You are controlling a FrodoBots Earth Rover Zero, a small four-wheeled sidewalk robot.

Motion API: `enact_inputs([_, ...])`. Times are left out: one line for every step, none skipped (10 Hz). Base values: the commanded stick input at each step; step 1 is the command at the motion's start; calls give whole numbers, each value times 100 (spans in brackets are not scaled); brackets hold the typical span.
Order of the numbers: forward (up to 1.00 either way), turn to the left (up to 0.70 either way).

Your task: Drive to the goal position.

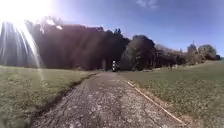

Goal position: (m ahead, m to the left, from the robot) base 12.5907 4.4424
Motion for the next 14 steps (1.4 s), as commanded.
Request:
enact_inputs([5, 0])
enact_inputs([5, 0])
enact_inputs([5, 0])
enact_inputs([6, 0])
enact_inputs([5, 0])
enact_inputs([5, 0])
enact_inputs([5, 0])
enact_inputs([6, 0])
enact_inputs([6, 0])
enact_inputs([6, 0])
enact_inputs([6, 0])
enact_inputs([6, 0])
enact_inputs([6, 0])
enact_inputs([6, 0])
